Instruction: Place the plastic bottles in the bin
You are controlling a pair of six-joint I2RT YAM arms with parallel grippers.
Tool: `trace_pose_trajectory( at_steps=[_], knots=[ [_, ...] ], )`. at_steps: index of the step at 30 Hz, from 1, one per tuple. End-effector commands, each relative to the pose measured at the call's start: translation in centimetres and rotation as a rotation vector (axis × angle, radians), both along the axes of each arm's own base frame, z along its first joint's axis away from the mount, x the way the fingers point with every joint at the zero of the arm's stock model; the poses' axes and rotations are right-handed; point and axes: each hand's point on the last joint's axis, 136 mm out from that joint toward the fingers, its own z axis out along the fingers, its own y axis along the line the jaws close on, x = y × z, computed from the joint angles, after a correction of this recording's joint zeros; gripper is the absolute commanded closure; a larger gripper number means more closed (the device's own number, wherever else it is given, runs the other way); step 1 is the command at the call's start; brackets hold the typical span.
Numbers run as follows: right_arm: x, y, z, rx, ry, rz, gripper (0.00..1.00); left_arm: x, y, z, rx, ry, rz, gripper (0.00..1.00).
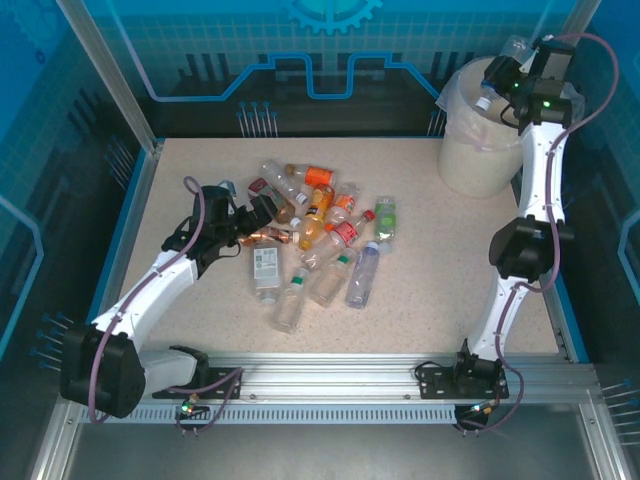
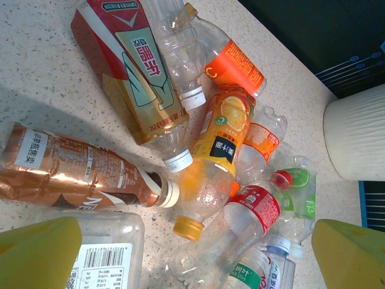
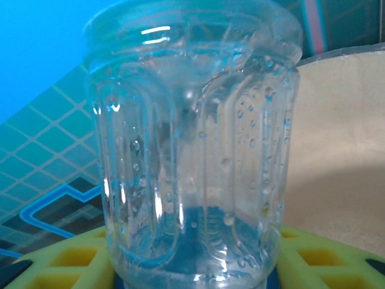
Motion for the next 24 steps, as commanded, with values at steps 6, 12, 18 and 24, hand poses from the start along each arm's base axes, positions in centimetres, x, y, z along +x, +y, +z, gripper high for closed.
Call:
trace_pose_trajectory(
  at_steps=[6,12,18,24],
  knots=[
    [1.7,0.8,-0.9,-0.225,0.024,-0.018,0.54,-0.6,0.2,-0.7,0.014,0.024,0.011,0.01],
    [1.1,2.5,-3.0,-0.219,0.098,0.071,0.53,-0.7,0.3,-1.5,0.025,0.043,0.013,0.01],
    [-0.4,4.5,-3.5,-0.188,0.146,0.147,0.53,-0.9,0.3,-1.8,0.035,0.049,0.005,0.01],
    [-2.0,6.3,-3.6,-0.169,0.186,0.192,0.52,-1.0,0.3,-2.1,0.039,0.058,-0.005,0.01]
  ],
)
